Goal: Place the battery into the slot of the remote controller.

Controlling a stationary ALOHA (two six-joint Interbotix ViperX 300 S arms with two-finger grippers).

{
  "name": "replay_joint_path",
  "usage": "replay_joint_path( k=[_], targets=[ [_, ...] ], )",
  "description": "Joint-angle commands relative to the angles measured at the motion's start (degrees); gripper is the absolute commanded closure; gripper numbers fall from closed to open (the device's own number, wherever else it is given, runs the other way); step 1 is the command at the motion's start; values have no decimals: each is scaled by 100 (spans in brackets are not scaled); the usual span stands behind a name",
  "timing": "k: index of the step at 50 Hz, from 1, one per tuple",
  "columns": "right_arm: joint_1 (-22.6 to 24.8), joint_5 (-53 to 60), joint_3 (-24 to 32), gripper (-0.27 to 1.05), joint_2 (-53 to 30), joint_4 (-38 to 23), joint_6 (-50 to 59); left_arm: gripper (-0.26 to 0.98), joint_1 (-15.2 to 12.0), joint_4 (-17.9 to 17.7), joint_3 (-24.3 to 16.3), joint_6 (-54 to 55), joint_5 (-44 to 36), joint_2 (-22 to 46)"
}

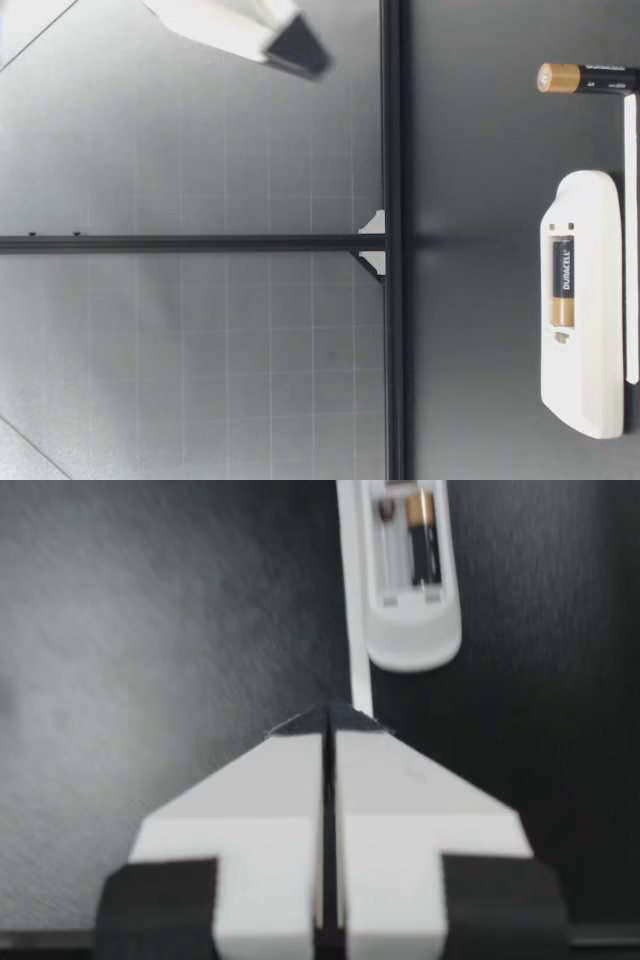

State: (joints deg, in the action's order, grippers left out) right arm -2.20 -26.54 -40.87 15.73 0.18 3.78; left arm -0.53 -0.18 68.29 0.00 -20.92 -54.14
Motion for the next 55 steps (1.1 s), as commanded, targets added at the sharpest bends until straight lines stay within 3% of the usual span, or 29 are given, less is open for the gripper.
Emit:
replay_joint_path(
  k=[1,6,23,55],
  targets=[
    [-97,-79,185,87,-141,-70,18,88,-18,0,-62,26,-62,44],
    [-132,-88,193,78,-316,-97,9,88,-18,0,-53,35,-62,44],
    [-132,-79,264,30,-835,-123,-44,88,-18,9,0,44,-62,44],
    [-123,53,360,30,-1591,-123,-53,88,-18,0,44,53,-62,53]
  ],
)
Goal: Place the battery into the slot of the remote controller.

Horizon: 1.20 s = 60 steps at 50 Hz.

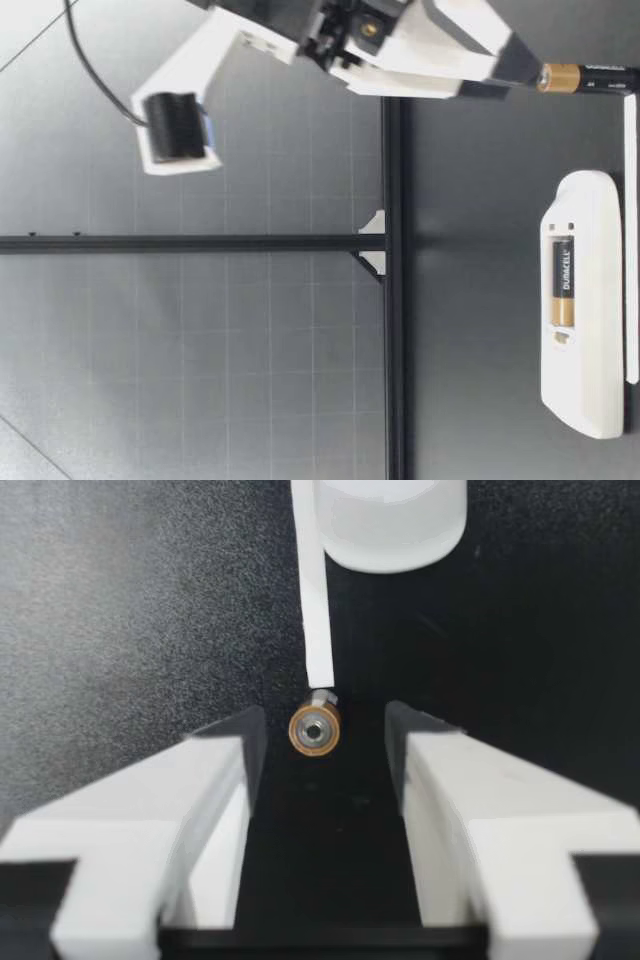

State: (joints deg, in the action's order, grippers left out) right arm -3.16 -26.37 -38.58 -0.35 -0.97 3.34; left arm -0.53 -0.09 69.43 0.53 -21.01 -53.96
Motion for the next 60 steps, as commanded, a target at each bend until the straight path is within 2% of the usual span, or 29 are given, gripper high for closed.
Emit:
replay_joint_path(
  k=[1,28,60],
  targets=[
    [-26,35,132,30,-9,-9,-9,88,-18,-9,-70,0,-53,35],
    [18,0,185,33,-246,-9,-9,88,-18,-9,-18,-26,-53,44],
    [211,-79,211,71,-255,-9,9,88,-9,-9,26,-35,-26,35]
  ],
)
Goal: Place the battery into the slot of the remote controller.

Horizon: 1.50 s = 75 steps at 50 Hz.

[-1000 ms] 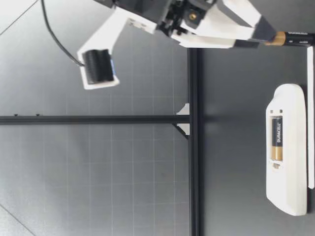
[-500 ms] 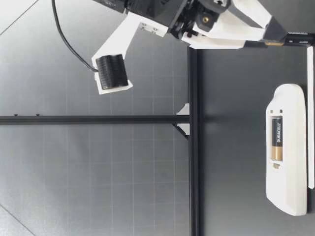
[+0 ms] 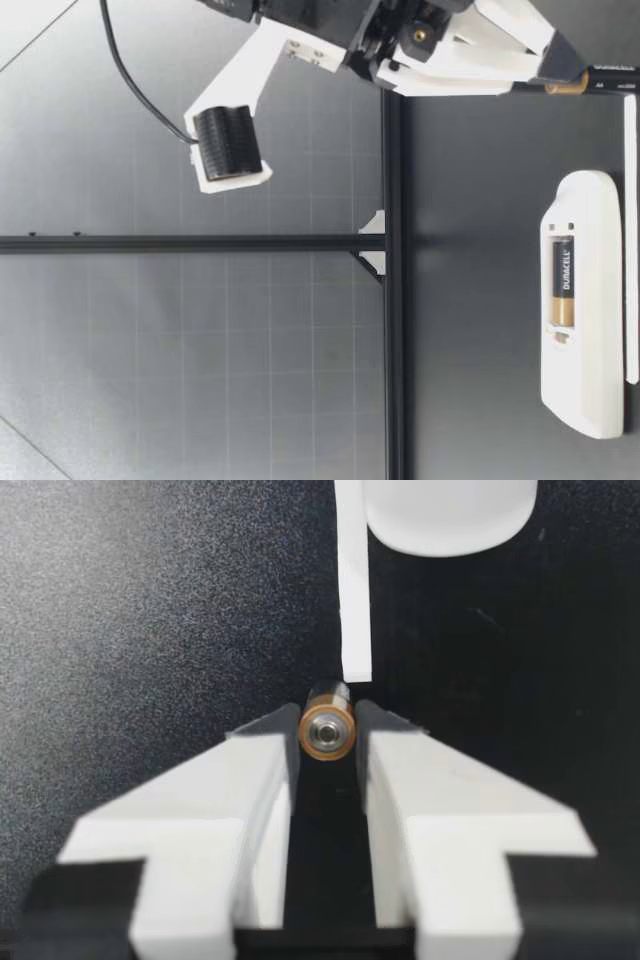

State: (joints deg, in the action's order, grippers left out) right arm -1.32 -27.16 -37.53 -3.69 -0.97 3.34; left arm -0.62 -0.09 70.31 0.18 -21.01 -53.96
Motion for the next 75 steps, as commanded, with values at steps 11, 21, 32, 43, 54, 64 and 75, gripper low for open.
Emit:
replay_joint_path(
  k=[11,21,32,43,54,64,75],
  targets=[
    [9,237,35,79,255,-18,9,88,-53,-9,-88,18,413,378],
    [-97,1354,-308,79,571,-18,18,88,-272,-9,-483,35,1336,1318],
    [-308,3524,-932,79,800,-18,-18,88,-299,-9,-984,0,2013,2285],
    [-404,5080,-1213,79,448,-18,-53,88,-334,-9,-1257,9,2479,2936],
    [-404,5291,-1116,79,-18,-18,-53,88,-325,-9,-1529,-9,2479,3691],
    [-404,5678,-1134,79,-211,-18,-53,88,-334,-9,-1819,-62,2487,4324],
    [-404,5783,-1134,79,-422,-18,-53,88,-334,-9,-2021,-62,2479,4869]
  ],
)
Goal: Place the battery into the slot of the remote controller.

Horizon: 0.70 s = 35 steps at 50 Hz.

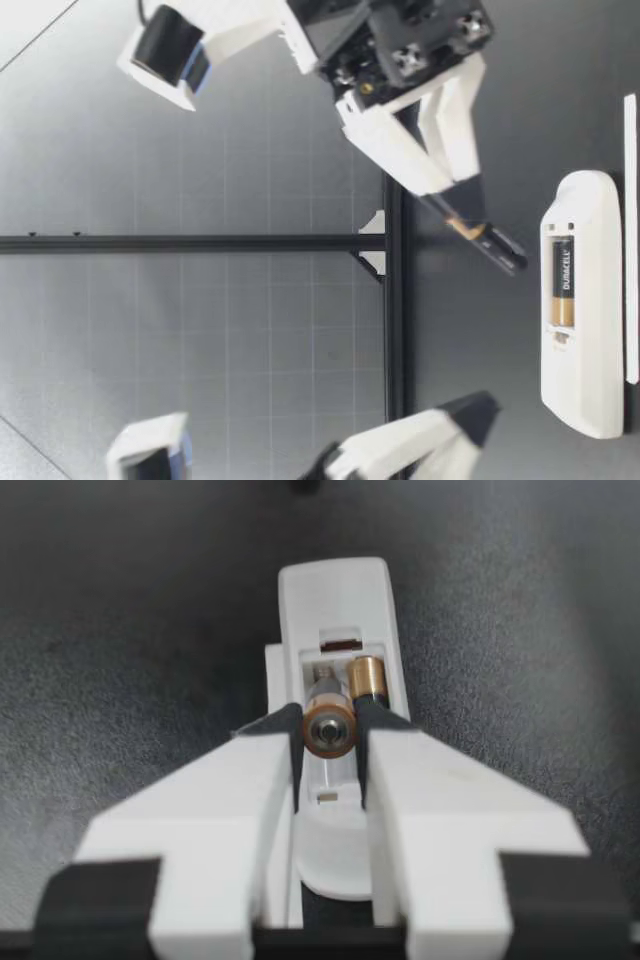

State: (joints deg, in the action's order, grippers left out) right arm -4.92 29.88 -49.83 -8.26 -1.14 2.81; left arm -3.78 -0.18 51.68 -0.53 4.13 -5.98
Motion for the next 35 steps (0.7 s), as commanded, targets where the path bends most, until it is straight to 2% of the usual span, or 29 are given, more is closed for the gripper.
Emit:
replay_joint_path(
  k=[1,16,35],
  targets=[
    [-44,79,105,79,26,0,0,88,-18,0,-176,9,-35,105],
    [-44,105,114,79,-79,0,-9,88,-26,0,-193,79,-220,519],
    [-44,18,264,79,-299,0,0,88,-26,-9,-141,114,-202,598]
  ],
)
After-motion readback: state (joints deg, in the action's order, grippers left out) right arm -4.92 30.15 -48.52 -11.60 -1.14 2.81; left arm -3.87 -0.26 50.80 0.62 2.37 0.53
